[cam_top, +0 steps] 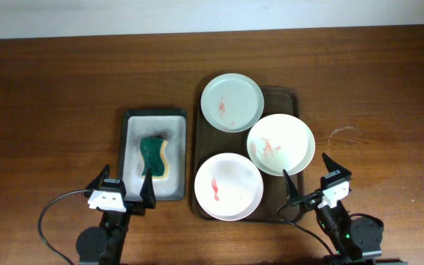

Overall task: Clean dirty plates on tray and stack at the side
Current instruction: 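Move the left gripper to the green sponge and the right toward the plates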

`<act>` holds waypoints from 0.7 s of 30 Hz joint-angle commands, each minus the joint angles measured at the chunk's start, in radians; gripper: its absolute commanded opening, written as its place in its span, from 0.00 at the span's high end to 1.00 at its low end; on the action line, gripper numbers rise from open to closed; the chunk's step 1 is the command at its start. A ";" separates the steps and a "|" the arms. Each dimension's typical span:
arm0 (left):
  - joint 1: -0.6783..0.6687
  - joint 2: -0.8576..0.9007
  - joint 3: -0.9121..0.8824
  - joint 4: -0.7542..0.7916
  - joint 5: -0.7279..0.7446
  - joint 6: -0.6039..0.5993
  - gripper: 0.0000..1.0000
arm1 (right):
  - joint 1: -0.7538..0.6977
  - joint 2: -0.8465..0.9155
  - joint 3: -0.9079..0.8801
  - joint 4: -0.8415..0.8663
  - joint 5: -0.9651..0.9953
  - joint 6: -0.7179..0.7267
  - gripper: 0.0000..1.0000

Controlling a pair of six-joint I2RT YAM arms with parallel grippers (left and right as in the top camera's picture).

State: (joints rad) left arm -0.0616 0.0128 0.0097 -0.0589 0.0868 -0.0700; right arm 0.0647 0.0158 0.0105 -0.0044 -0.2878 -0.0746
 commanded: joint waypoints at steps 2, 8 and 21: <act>-0.004 -0.007 0.020 0.092 0.102 0.018 0.01 | -0.007 -0.008 0.029 0.046 -0.093 0.183 0.01; -0.004 -0.007 0.275 -0.016 0.146 0.018 0.01 | -0.007 -0.007 0.254 -0.063 -0.269 0.245 0.01; -0.003 0.470 1.006 -0.949 0.021 0.018 0.01 | -0.007 0.435 0.907 -0.882 -0.253 0.237 0.01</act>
State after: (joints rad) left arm -0.0616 0.3420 0.9531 -0.9646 0.1009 -0.0669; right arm 0.0639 0.3714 0.8707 -0.8742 -0.5301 0.1577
